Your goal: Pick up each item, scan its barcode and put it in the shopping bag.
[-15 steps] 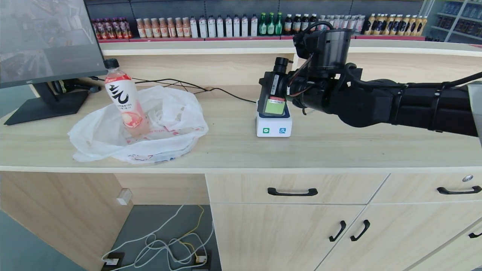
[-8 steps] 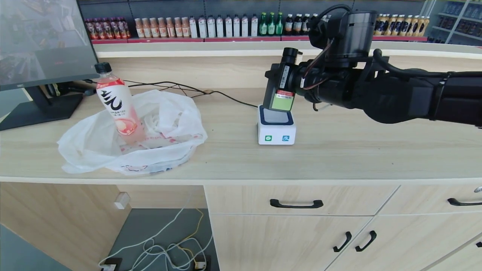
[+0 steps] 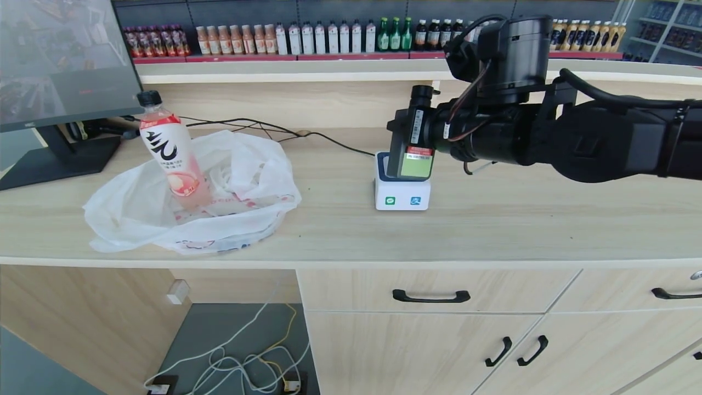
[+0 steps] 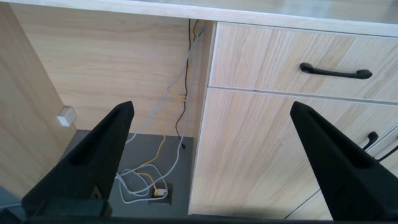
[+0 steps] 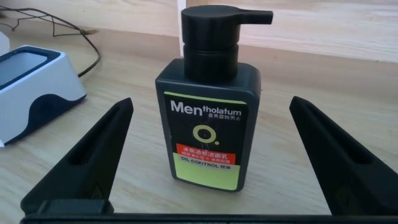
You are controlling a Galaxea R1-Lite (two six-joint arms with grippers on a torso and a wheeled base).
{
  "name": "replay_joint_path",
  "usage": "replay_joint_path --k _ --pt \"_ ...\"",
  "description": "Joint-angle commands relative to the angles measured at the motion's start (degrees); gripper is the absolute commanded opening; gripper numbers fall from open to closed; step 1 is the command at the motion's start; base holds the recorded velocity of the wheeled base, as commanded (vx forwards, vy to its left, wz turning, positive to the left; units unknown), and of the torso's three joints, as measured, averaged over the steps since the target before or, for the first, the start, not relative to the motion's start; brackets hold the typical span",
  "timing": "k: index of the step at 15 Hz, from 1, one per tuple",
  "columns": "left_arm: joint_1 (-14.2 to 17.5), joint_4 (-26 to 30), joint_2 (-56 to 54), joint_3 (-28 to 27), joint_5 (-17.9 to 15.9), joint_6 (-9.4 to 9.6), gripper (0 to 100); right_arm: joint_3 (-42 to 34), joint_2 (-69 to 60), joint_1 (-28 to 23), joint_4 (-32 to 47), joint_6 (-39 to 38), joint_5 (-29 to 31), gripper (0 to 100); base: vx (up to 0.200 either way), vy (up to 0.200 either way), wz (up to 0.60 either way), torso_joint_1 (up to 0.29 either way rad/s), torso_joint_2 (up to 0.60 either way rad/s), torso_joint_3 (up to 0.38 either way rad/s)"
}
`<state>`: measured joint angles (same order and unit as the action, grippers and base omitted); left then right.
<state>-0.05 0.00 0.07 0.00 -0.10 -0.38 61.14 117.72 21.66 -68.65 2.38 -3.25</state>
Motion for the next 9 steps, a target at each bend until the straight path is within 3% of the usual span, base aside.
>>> replay_joint_path --k 1,9 --pt "0.0 0.0 0.0 0.0 0.0 -0.06 100 0.8 0.3 1.1 0.2 0.3 0.1 100 0.000 0.000 0.00 0.000 0.00 0.000" --pt "0.0 0.0 0.0 0.0 0.0 -0.06 100 4.2 2.8 2.2 1.0 0.6 1.2 100 0.000 0.000 0.00 0.000 0.00 0.000"
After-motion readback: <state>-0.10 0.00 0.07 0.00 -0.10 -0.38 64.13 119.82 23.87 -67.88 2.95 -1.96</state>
